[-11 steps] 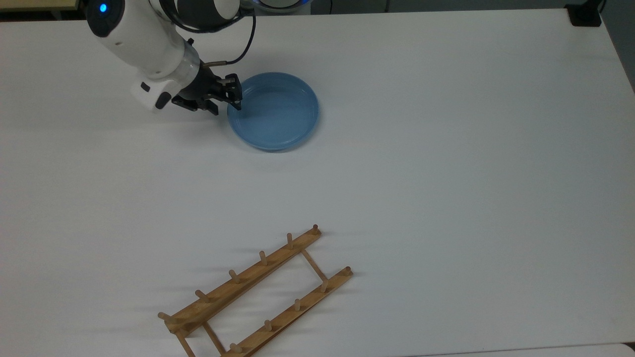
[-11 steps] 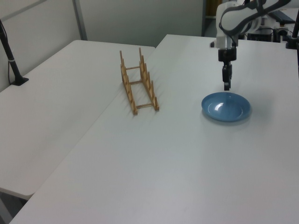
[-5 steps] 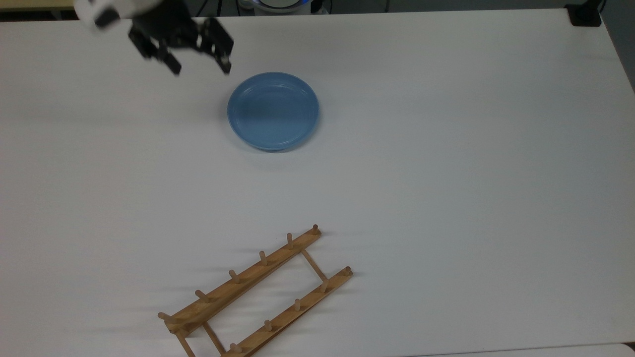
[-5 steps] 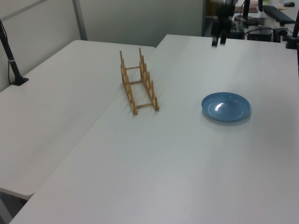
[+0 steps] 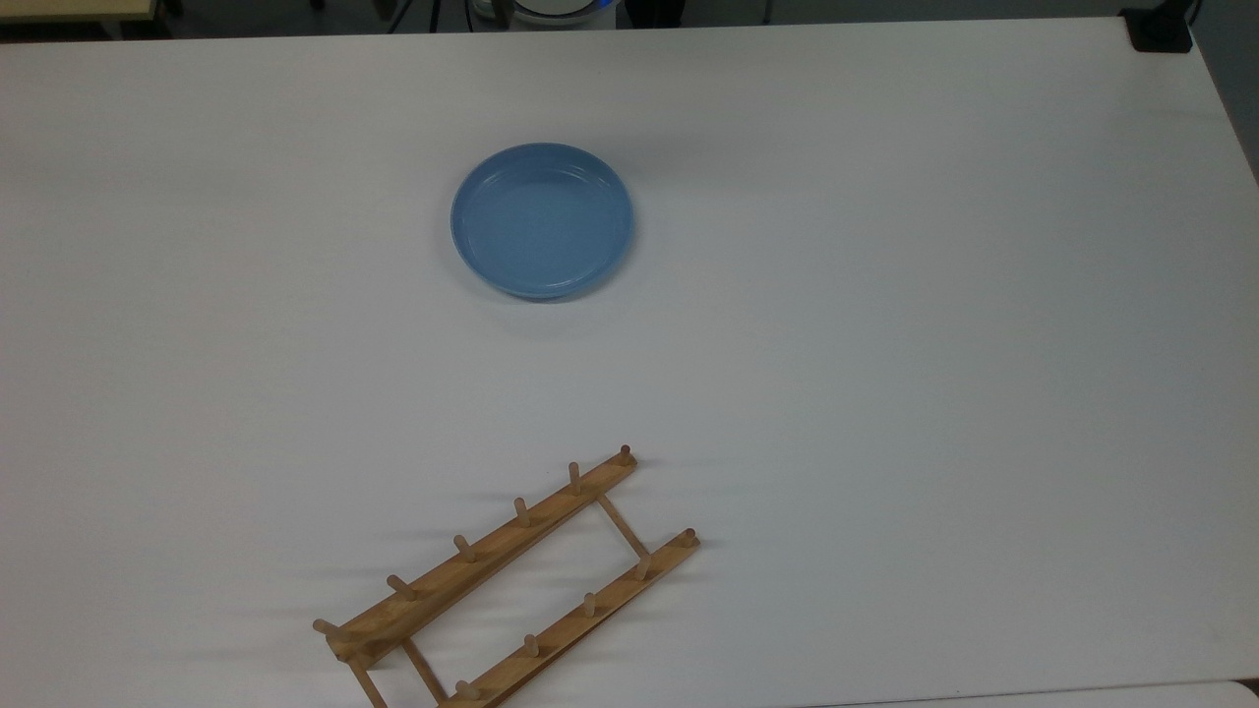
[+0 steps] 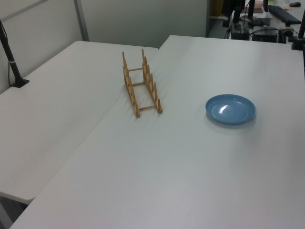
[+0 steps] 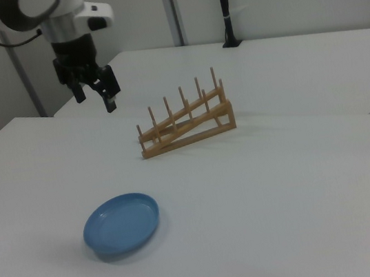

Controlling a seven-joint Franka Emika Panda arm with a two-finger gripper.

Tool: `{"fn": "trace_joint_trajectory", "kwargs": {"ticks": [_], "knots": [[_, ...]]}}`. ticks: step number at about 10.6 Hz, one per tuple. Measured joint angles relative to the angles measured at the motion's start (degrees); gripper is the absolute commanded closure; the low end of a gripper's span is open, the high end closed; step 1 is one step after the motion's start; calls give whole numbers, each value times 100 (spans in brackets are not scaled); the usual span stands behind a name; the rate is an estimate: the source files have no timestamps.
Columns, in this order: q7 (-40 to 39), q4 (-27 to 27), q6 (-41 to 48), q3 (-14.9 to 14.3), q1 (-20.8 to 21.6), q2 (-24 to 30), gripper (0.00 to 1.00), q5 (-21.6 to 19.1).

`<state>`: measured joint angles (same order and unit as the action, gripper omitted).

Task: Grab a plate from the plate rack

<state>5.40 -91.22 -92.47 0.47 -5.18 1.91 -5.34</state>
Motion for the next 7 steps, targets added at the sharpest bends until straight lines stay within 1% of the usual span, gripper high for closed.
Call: {"fn": "trace_joint_trajectory", "kwargs": {"ticks": [1,2,4,5,7], "knots": [[92,0,32,0,153,14,0,227],[109,-6,33,0,225,12,0,330],[108,-12,33,-9,237,6,0,593],[108,-12,-41,-11,239,-3,0,681],[106,-15,-245,-10,265,-35,0,724]]}}
